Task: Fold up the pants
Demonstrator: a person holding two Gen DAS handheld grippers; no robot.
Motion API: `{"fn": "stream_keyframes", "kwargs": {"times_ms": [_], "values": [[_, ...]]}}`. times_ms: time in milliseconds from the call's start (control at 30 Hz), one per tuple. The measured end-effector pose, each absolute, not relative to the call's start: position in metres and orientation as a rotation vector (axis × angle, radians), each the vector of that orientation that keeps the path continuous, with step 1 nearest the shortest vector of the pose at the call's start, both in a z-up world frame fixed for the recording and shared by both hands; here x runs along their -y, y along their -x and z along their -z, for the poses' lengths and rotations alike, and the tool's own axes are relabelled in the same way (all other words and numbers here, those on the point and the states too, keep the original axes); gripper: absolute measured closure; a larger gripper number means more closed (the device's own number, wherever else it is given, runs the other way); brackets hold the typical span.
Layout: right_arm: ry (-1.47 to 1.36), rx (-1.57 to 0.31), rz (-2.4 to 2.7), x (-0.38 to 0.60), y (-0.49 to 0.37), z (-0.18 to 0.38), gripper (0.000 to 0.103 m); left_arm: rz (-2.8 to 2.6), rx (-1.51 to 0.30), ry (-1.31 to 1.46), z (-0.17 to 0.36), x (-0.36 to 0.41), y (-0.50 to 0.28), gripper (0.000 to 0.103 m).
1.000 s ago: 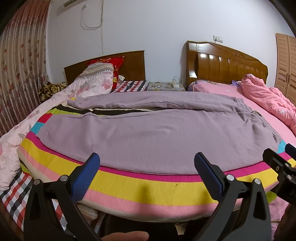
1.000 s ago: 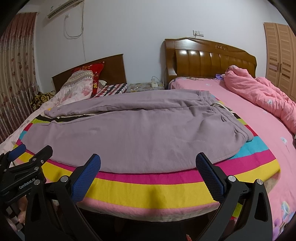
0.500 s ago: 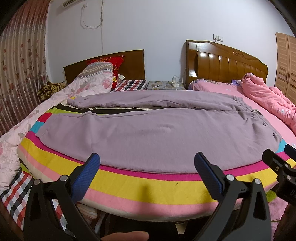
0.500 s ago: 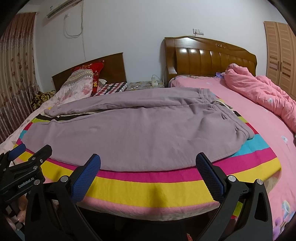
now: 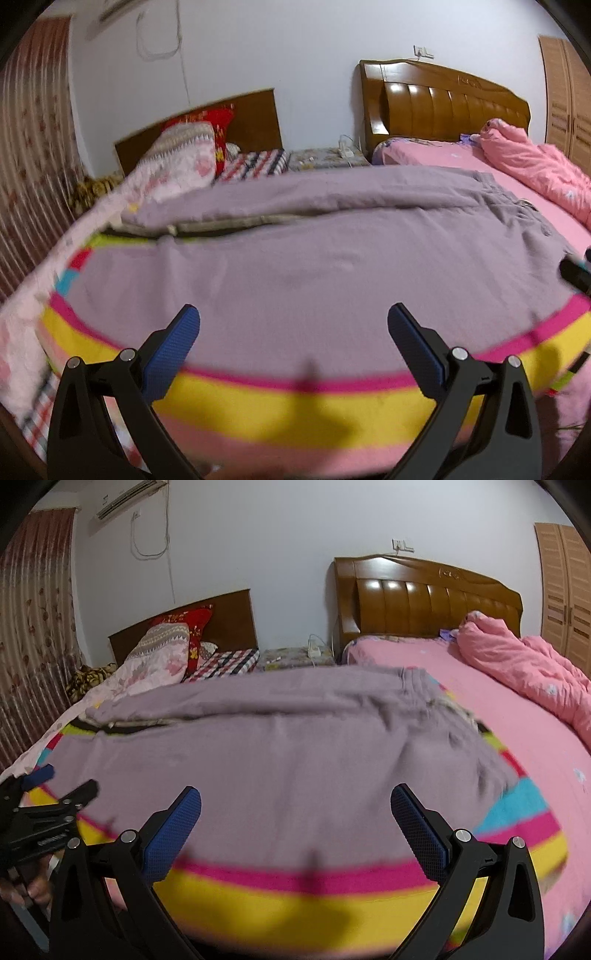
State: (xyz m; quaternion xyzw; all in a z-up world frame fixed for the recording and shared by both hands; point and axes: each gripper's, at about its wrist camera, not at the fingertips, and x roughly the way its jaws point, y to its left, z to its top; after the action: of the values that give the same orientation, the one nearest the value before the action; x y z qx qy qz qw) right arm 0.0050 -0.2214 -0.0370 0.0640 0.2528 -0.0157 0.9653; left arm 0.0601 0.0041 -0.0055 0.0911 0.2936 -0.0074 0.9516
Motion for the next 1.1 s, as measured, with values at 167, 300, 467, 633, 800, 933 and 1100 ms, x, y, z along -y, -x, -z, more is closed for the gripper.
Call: {"fn": "stream_keyframes", "kwargs": {"times_ms": [167, 300, 467, 633, 800, 933, 1100], "values": [[-0.136, -0.5, -0.023, 0.282, -0.082, 0.005, 0.004, 0.007, -0.557, -0.157, -0.02, -0.009, -0.113, 0.001], [-0.064, -0.543, -0.167, 0.334, -0.192, -0.005, 0.004, 0.076, -0.596, -0.051, -0.016, -0.003, -0.162, 0.002], [0.083, -0.687, -0.378, 0.365, -0.331, 0.012, 0.004, 0.167, -0.662, 0.198, 0.002, 0.014, -0.204, 0.002], [0.197, -0.871, -0.494, 0.386, -0.441, 0.043, 0.006, 0.358, -0.839, 0.186, 0.039, 0.051, -0.24, 0.002], [0.226, -1.025, -0.571, 0.399, -0.494, 0.077, 0.025, 0.365, -0.887, 0.154, 0.066, 0.066, -0.249, 0.002], [0.241, -1.062, -0.594, 0.396, -0.506, 0.092, 0.035, 0.373, -0.894, 0.146, 0.071, 0.065, -0.25, 0.002], [0.337, -0.937, -0.566, 0.386, -0.455, 0.068, 0.087, 0.373, -0.896, 0.148, 0.072, 0.065, -0.25, 0.002]]}}
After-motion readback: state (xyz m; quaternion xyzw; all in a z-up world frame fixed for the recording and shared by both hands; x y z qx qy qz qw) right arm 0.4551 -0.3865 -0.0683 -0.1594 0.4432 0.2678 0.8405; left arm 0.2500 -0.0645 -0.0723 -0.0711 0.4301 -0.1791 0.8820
